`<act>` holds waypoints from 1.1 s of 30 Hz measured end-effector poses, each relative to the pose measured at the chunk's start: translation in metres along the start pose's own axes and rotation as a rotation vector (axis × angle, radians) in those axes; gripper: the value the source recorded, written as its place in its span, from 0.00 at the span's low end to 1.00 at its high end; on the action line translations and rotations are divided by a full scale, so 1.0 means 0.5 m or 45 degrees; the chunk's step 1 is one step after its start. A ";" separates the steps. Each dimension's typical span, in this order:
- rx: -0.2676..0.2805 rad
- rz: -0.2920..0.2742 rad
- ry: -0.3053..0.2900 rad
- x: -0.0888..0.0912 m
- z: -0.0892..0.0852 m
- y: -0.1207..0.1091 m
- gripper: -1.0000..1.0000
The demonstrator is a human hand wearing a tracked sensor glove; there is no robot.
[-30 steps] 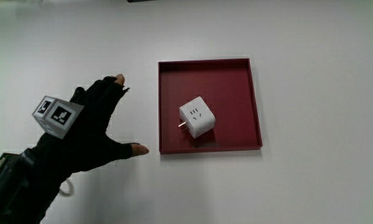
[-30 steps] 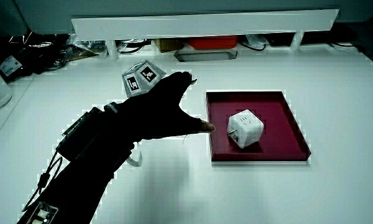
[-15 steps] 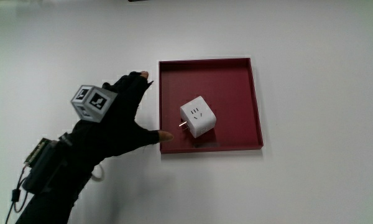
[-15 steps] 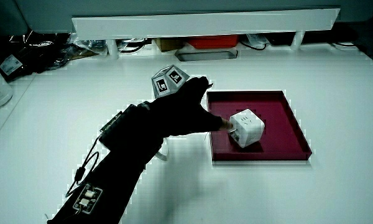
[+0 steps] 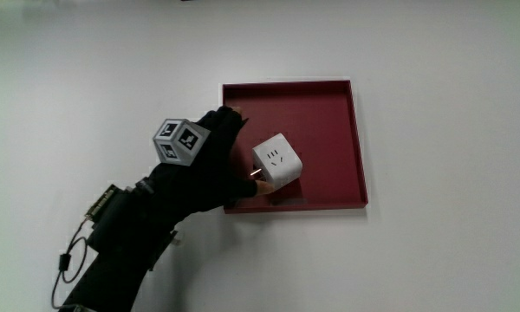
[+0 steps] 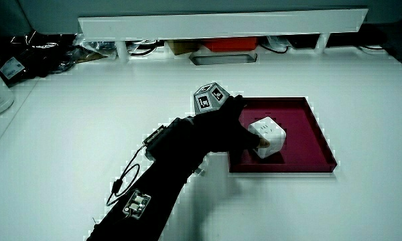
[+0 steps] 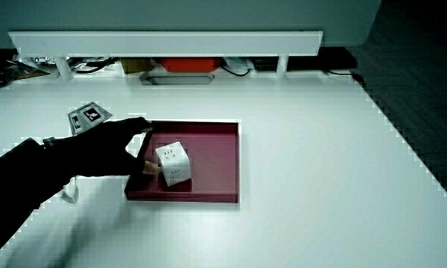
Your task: Pick socket
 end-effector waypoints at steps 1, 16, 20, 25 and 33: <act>-0.009 0.003 -0.002 0.005 -0.004 0.003 0.50; -0.050 0.049 0.087 0.026 -0.064 0.047 0.50; -0.057 0.032 0.074 0.029 -0.076 0.050 0.50; -0.045 0.013 0.063 0.029 -0.080 0.049 0.54; 0.003 -0.015 0.042 0.025 -0.078 0.045 0.88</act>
